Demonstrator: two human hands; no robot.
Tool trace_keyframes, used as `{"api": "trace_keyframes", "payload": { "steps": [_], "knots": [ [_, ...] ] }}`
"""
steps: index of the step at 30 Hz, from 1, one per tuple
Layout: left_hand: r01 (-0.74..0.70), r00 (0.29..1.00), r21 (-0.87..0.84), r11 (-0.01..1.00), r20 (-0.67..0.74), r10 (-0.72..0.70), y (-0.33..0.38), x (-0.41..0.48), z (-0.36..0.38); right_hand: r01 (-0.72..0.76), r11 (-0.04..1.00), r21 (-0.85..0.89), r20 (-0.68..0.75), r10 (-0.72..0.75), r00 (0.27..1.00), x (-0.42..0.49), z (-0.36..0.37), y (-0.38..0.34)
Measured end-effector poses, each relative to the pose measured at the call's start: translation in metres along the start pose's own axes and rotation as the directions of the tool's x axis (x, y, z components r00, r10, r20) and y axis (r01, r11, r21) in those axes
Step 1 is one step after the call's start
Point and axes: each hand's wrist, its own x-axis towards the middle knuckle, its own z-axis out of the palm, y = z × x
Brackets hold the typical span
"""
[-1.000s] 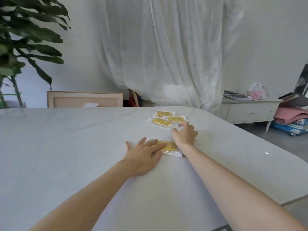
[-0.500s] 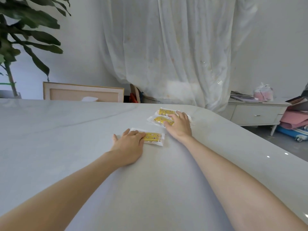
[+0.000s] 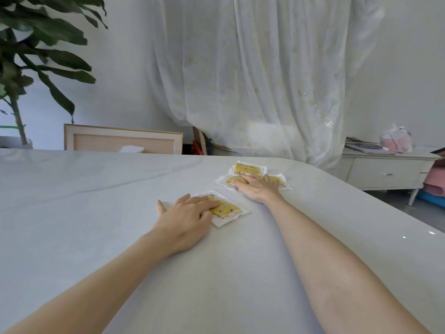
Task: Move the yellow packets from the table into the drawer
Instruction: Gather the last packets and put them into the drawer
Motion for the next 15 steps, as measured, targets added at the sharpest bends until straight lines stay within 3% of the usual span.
{"api": "trace_keyframes", "payload": {
  "steps": [12, 15],
  "knots": [
    [0.173, 0.98, 0.066, 0.983, -0.112, -0.165, 0.0, -0.017, 0.001, 0.088, 0.995, -0.043, 0.017, -0.087, 0.996, -0.05, 0.007, -0.015],
    [0.255, 0.954, 0.05, 0.966, -0.178, -0.242, 0.0, -0.031, -0.002, 0.14, 0.99, -0.006, -0.057, -0.141, 0.988, -0.073, 0.008, -0.017]
  ]
}}
